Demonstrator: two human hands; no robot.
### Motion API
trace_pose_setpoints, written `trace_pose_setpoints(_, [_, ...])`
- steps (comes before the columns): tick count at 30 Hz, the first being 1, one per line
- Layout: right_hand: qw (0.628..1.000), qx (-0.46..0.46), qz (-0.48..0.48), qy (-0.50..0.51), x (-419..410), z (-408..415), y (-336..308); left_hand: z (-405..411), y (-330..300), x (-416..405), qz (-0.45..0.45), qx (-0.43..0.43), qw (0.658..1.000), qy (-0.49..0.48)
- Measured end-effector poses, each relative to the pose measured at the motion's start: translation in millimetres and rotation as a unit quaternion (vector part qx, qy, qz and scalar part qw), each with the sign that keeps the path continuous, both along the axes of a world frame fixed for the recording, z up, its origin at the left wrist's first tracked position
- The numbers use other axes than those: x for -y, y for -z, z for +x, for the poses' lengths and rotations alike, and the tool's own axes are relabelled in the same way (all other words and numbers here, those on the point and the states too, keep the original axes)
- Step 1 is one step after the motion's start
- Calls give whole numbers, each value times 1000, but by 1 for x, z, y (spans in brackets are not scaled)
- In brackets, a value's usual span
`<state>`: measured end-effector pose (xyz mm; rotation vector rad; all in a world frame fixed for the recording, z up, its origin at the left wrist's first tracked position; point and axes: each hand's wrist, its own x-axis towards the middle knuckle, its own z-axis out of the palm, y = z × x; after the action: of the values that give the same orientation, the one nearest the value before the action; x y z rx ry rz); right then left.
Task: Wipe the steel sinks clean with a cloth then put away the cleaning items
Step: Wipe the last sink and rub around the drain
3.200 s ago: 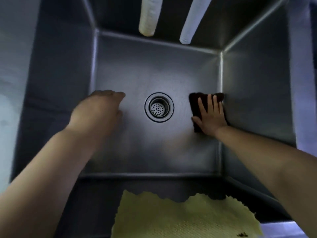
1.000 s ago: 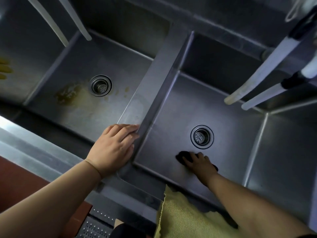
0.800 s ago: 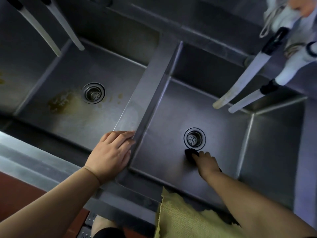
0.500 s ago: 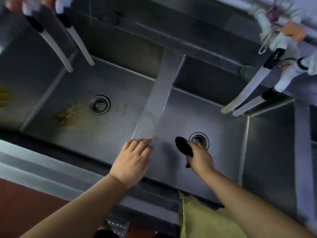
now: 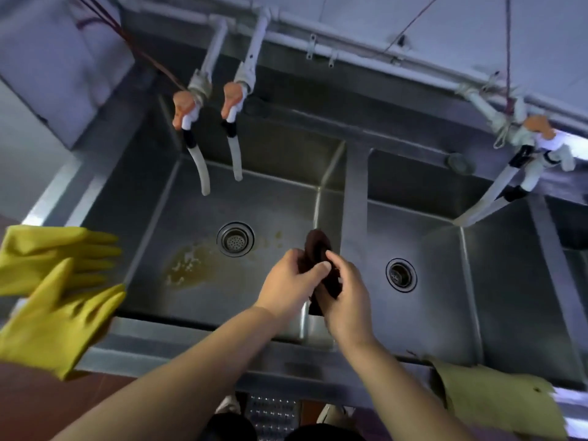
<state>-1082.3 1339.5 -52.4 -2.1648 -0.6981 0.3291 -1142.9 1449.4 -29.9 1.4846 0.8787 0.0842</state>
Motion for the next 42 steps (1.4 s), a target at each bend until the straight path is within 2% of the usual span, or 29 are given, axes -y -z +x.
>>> trace_pose_setpoints(3, [999,-13,35,-27,-26,-24,-5,-14,-8,-36,-38,-2,999,-32])
trace_pose_setpoints(7, [998,-9,1,-62,-49,-31,-3,-27,-6,-63,-74,32,996,-33])
trace_pose_setpoints(11, [975,-205,-27,-84,-63,-9,3,-28,7,-83,-115,48,992,-9])
trace_pose_setpoints(16, [936,-316,-66,-140,-87,27,25,-25,38,-102,-93,19,995,14])
trace_pose_setpoints(18, [927,-283,-169,-178,-99,38,35,-22,55,-110,-56,-6,998,16])
trace_pose_setpoints(21, [916,-104,-332,-198,-119,58,50,-8,77,-125,5,-54,998,10])
trace_pose_setpoints(24, [916,70,-355,-176,-134,78,61,16,103,-136,80,-87,993,24])
trace_pose_setpoints(27, [891,148,-383,-194,-136,90,76,40,130,-137,140,-139,978,65])
trace_pose_setpoints(30, [860,117,-445,-220,-129,85,100,48,156,-130,150,-190,960,140])
trace_pose_setpoints(34, [768,15,-583,-267,-118,59,143,34,180,-119,152,-298,881,335])
trace_pose_setpoints(36, [719,-63,-630,-287,-110,42,159,22,183,-116,158,-333,841,396])
trace_pose_setpoints(37, [710,-88,-634,-294,-107,34,165,16,183,-116,168,-342,830,407])
trace_pose_setpoints(38, [718,-100,-623,-294,-104,28,169,11,182,-117,179,-348,824,409])
trace_pose_setpoints(39, [741,-105,-600,-282,-101,23,173,7,179,-120,194,-354,820,406])
trace_pose_setpoints(42, [833,-125,-510,-176,-98,11,184,0,172,-133,243,-359,808,400])
